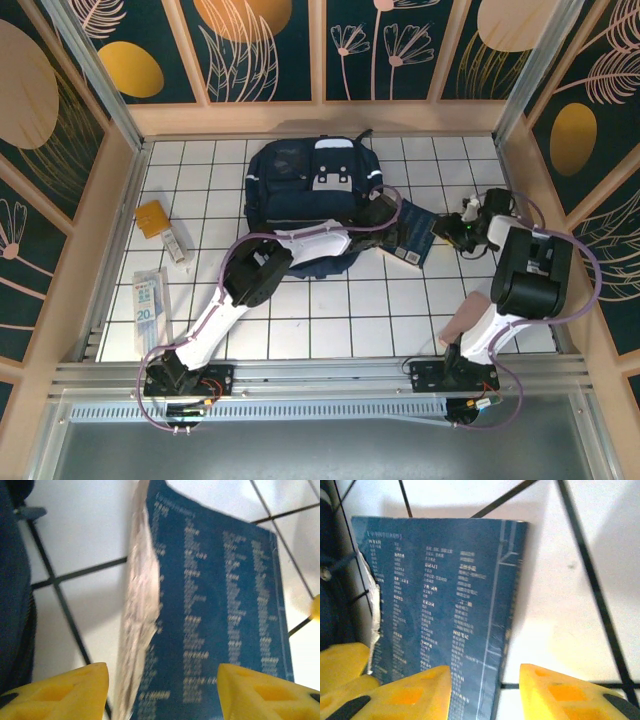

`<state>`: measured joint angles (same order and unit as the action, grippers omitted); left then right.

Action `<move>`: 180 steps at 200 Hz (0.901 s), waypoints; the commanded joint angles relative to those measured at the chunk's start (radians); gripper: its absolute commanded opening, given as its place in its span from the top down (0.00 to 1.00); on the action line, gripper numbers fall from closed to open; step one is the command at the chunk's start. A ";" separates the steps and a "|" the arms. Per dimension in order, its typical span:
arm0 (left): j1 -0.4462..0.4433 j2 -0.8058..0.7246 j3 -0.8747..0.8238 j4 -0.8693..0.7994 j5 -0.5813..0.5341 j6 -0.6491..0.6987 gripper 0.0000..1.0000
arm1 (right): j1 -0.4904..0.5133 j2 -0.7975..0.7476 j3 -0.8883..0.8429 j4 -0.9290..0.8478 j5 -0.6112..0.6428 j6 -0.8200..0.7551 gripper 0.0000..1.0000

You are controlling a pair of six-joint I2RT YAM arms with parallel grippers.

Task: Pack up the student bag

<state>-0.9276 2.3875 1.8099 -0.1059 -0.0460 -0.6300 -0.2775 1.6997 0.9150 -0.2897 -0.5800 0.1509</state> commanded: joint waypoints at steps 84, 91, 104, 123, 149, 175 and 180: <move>0.022 -0.047 -0.124 -0.010 0.194 -0.006 0.60 | 0.014 -0.079 -0.186 -0.008 -0.116 0.094 0.44; 0.022 -0.044 -0.124 -0.002 0.214 -0.010 0.62 | 0.020 -0.059 -0.183 -0.003 -0.135 0.084 0.44; 0.022 -0.044 -0.131 0.026 0.251 -0.019 0.69 | 0.031 -0.026 -0.182 0.016 -0.183 0.067 0.44; 0.022 -0.046 -0.147 0.054 0.278 -0.032 0.74 | 0.034 -0.008 -0.179 0.059 -0.275 0.064 0.48; 0.023 -0.059 -0.174 0.071 0.276 -0.039 0.84 | 0.031 -0.015 -0.174 0.083 -0.322 0.067 0.53; 0.030 -0.077 -0.214 0.102 0.279 -0.048 0.93 | 0.010 -0.023 -0.187 0.108 -0.357 0.074 0.55; 0.033 -0.081 -0.222 0.109 0.283 -0.053 0.96 | 0.004 -0.027 -0.193 0.122 -0.373 0.084 0.56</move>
<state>-0.8825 2.3226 1.6382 -0.0200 0.1608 -0.6624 -0.2752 1.6703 0.7441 -0.2325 -0.7876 0.2344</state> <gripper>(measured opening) 0.086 0.450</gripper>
